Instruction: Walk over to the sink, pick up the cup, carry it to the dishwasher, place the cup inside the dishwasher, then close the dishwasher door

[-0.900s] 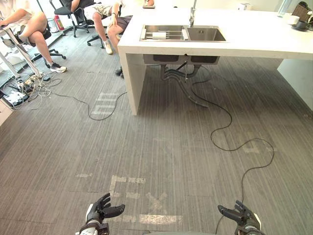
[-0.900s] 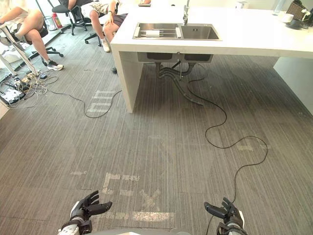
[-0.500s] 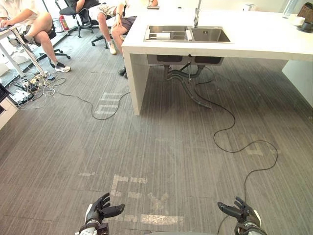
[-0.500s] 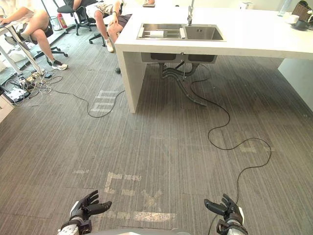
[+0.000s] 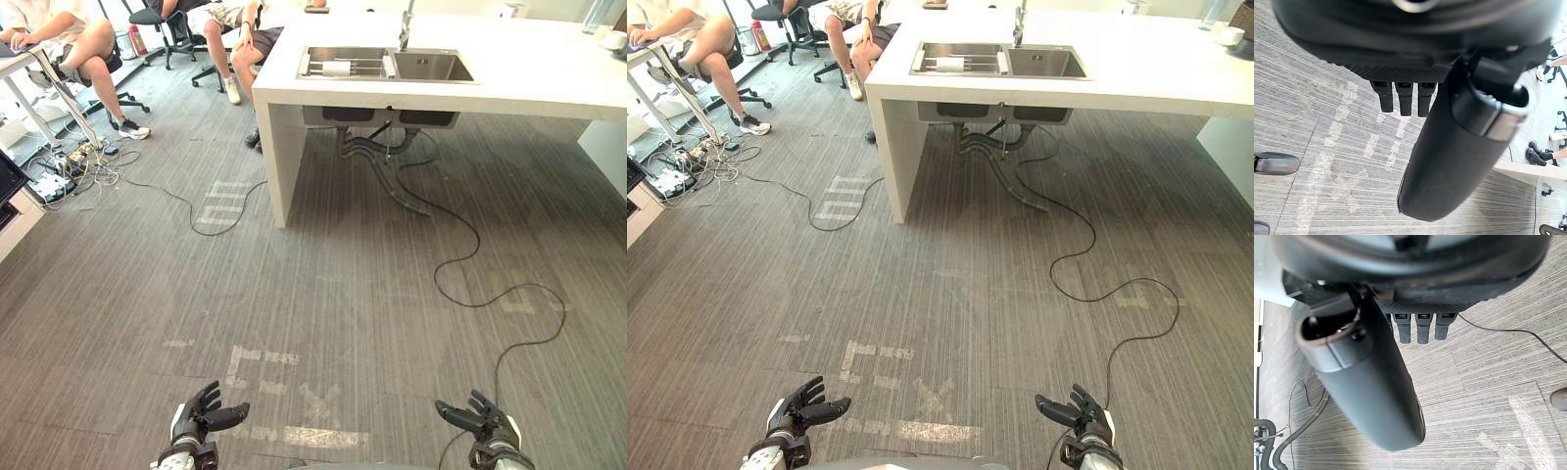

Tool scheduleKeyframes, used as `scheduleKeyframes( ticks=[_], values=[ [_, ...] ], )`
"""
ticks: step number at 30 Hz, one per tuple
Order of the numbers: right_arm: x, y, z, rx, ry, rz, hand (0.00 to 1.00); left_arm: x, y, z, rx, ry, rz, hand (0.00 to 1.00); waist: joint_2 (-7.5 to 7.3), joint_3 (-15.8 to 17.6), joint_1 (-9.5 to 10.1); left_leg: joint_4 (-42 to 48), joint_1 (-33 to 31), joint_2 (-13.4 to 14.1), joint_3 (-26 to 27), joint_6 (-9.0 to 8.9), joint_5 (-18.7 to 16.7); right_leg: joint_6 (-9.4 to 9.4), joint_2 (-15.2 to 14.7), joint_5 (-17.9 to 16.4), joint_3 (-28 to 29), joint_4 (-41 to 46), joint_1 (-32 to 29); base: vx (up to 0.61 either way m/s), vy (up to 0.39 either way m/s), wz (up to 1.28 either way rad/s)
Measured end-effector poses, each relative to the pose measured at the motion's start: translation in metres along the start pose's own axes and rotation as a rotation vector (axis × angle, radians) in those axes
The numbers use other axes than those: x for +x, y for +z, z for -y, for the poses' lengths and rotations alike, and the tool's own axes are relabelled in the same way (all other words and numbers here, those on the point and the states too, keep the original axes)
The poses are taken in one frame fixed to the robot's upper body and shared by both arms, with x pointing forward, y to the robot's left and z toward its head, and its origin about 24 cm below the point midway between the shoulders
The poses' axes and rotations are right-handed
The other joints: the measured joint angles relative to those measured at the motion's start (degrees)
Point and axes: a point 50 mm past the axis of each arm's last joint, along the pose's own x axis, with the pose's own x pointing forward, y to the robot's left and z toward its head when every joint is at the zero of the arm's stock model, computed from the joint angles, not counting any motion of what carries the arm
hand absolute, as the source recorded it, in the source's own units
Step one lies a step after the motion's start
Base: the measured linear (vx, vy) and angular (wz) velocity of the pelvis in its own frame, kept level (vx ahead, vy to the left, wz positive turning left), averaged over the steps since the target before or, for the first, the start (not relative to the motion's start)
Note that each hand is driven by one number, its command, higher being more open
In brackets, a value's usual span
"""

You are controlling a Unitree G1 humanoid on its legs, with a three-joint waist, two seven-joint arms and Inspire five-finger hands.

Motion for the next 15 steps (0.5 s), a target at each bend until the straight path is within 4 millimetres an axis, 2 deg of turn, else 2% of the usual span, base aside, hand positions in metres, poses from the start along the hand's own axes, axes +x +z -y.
scheduleKeyframes(
  ticks=[3, 6, 9, 10, 11, 12, 13, 14, 15],
  values=[
    [0.001, 0.003, -0.002, 0.002, 0.004, 0.009, 0.90, 0.000, 0.000, 0.000, -0.001, -0.001, 0.001, 0.90, -0.04, 0.0, 0.03, 0.1, -0.6, 0.0, 0.8, -0.08, -0.8, 0.00, 0.0, -0.1, 0.6, 0.0, -0.7, 0.05, -0.002, -0.12],
    [0.003, 0.007, -0.004, 0.003, 0.008, 0.018, 0.90, 0.000, 0.002, 0.001, -0.003, -0.001, 0.011, 0.90, -0.09, 0.1, 0.47, 2.5, -1.7, -0.2, 2.4, 0.09, -3.1, 0.41, -0.2, -0.6, 2.0, 0.3, -1.3, 0.09, 0.025, -0.25],
    [0.005, 0.013, -0.003, 0.000, 0.006, 0.032, 0.90, 0.000, 0.012, 0.007, -0.015, -0.013, 0.056, 0.90, -0.01, 0.3, 1.00, 10.3, -5.4, -0.8, 4.1, 0.89, -8.6, 1.43, -1.2, -3.4, 3.4, 4.4, -3.6, 0.08, 0.048, -0.20],
    [0.006, 0.017, -0.002, -0.004, 0.002, 0.041, 0.90, 0.000, 0.015, 0.009, -0.035, -0.019, 0.072, 0.90, 0.07, 0.6, 1.03, 14.3, -6.9, -1.0, 5.4, 1.40, -11.5, 2.35, -2.0, -5.9, 3.9, 8.4, -5.1, 0.11, 0.056, -0.16],
    [0.007, 0.021, 0.002, -0.012, -0.005, 0.051, 0.90, 0.001, 0.017, 0.012, -0.049, -0.025, 0.080, 0.90, 0.30, 1.1, 1.12, 17.6, -7.4, -1.3, 5.9, 2.15, -14.0, 4.74, -2.8, -8.1, 4.1, 14.6, -7.2, 0.11, 0.063, -0.15],
    [0.008, 0.022, 0.003, -0.016, -0.008, 0.052, 0.90, 0.001, 0.016, 0.014, -0.055, -0.027, 0.079, 0.90, 0.26, 1.4, 1.10, 18.6, -7.4, -1.4, 5.9, 2.57, -15.0, 5.50, -3.0, -8.6, 4.0, 18.7, -8.7, 0.15, 0.085, -0.09],
    [0.008, 0.023, 0.004, -0.017, -0.009, 0.051, 0.90, 0.000, 0.018, 0.014, -0.059, -0.030, 0.085, 0.90, 0.92, 1.4, 1.09, 19.8, -6.6, -1.6, 5.7, 3.21, -16.5, 5.80, -3.5, -8.4, 3.7, 28.8, -12.7, 0.16, 0.079, 0.00],
    [0.008, 0.022, 0.003, -0.017, -0.007, 0.050, 0.90, 0.000, 0.020, 0.014, -0.056, -0.029, 0.093, 0.90, 0.76, 1.8, 1.07, 20.3, -5.9, -1.8, 5.4, 3.97, -17.1, 6.34, -4.0, -7.9, 3.8, 34.4, -14.8, 0.32, 0.098, 0.13],
    [0.007, 0.019, 0.002, -0.026, 0.000, 0.036, 0.90, 0.000, 0.023, 0.012, -0.048, -0.021, 0.104, 0.90, 0.32, 2.5, 0.91, 21.5, -4.2, -2.1, 4.8, 4.40, -18.9, 5.42, -4.7, -8.8, 3.6, 43.5, -19.3, 0.31, 0.066, 0.15]
  ],
)
